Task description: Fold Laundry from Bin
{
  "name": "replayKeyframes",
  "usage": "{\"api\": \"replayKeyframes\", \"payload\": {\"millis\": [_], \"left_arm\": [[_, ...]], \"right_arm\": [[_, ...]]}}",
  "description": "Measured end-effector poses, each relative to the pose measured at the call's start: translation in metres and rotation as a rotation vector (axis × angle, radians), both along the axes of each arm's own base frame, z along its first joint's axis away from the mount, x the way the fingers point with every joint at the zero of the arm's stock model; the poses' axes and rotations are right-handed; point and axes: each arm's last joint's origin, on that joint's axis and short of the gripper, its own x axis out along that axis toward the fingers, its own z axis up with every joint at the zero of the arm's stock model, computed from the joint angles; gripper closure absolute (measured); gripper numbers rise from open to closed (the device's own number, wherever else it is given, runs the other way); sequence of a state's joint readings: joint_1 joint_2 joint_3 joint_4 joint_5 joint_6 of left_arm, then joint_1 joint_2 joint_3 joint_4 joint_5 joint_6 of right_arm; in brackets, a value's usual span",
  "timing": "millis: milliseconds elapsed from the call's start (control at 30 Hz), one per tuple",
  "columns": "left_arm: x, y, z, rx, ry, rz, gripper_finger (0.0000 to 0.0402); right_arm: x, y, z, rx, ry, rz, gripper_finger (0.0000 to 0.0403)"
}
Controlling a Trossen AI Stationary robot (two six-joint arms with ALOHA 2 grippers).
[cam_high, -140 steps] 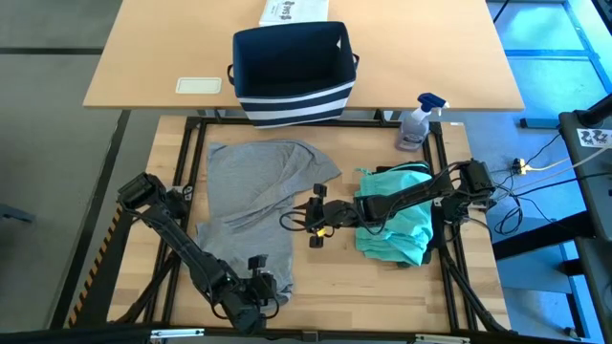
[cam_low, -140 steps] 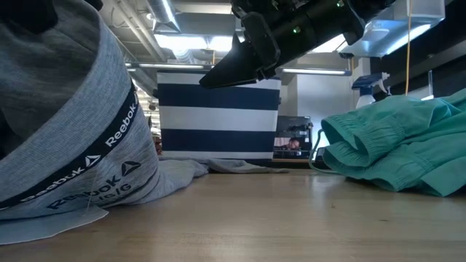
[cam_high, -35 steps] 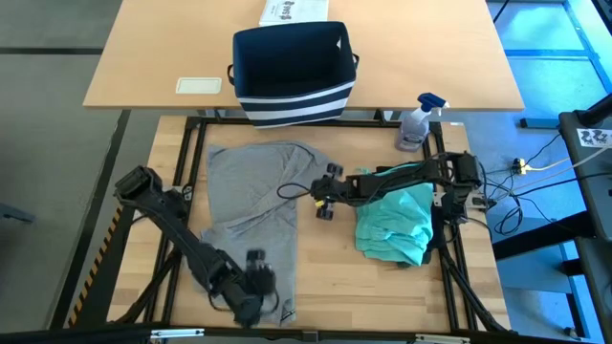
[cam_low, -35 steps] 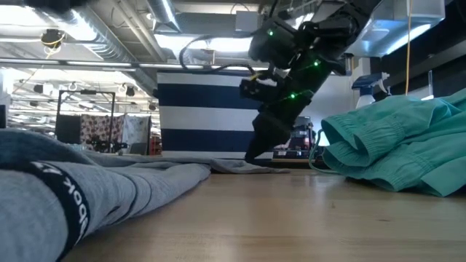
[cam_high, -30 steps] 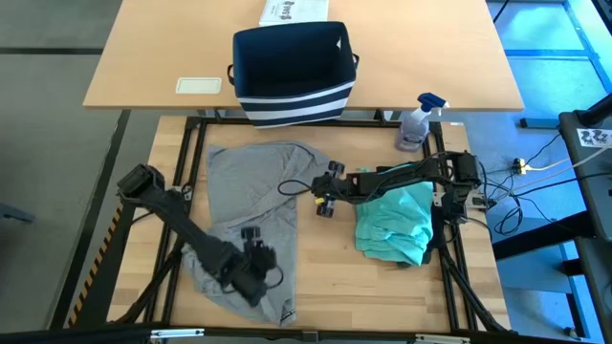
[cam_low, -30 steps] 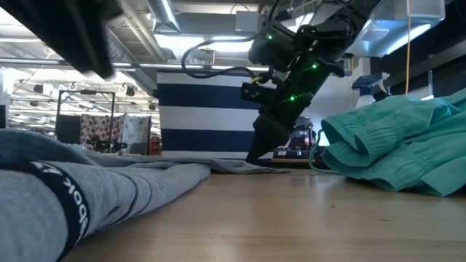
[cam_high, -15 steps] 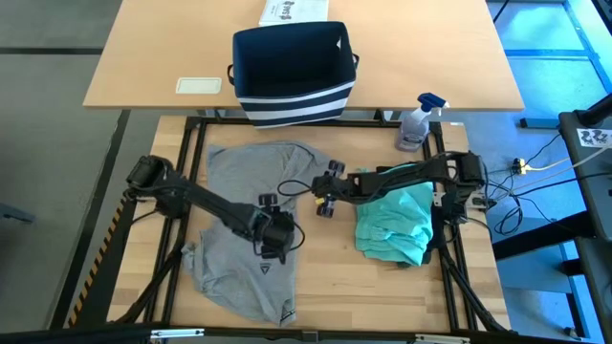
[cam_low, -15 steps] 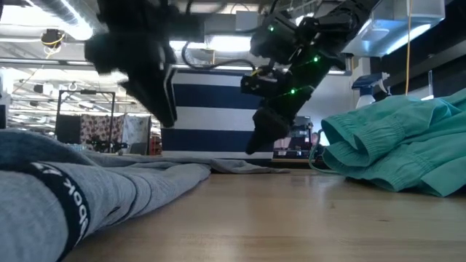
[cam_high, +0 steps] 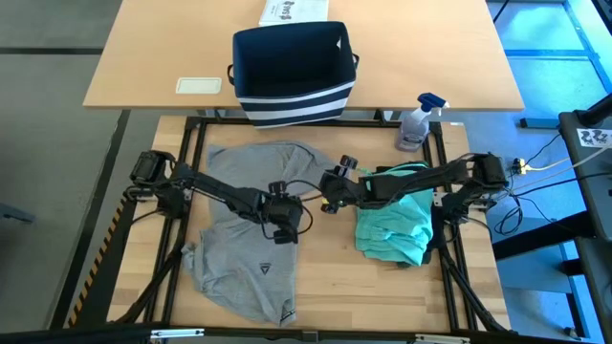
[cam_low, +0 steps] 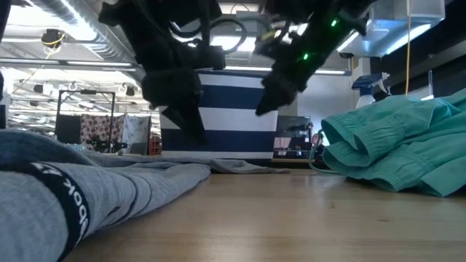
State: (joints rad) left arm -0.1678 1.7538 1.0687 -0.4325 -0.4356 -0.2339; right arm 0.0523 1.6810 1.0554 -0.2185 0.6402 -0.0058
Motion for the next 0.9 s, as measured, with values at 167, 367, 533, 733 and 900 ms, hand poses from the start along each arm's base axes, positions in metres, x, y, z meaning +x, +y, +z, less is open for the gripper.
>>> {"api": "replayKeyframes", "payload": {"millis": [167, 367, 533, 733, 900], "left_arm": [[0.004, 0.015, 0.001, 0.014, -0.004, 0.001, 0.0235], [0.004, 0.022, -0.001, 0.016, -0.018, 0.014, 0.0235], [-0.003, 0.021, -0.004, -0.04, -0.174, -0.037, 0.0235], [-0.028, 0.039, -0.001, -0.042, -0.31, 0.027, 0.0235], [-0.036, 0.055, -0.001, -0.079, -0.319, 0.082, 0.0235]], "right_arm": [[-0.008, 0.013, 0.019, 0.026, -0.07, 0.025, 0.0221], [-0.02, 0.025, 0.022, 0.064, -0.159, 0.091, 0.0221], [-0.038, 0.023, 0.019, 0.117, -0.256, 0.136, 0.0221], [-0.049, 0.023, 0.028, 0.158, -0.34, 0.177, 0.0221], [-0.045, 0.026, 0.034, 0.223, -0.398, 0.281, 0.0221]]}}
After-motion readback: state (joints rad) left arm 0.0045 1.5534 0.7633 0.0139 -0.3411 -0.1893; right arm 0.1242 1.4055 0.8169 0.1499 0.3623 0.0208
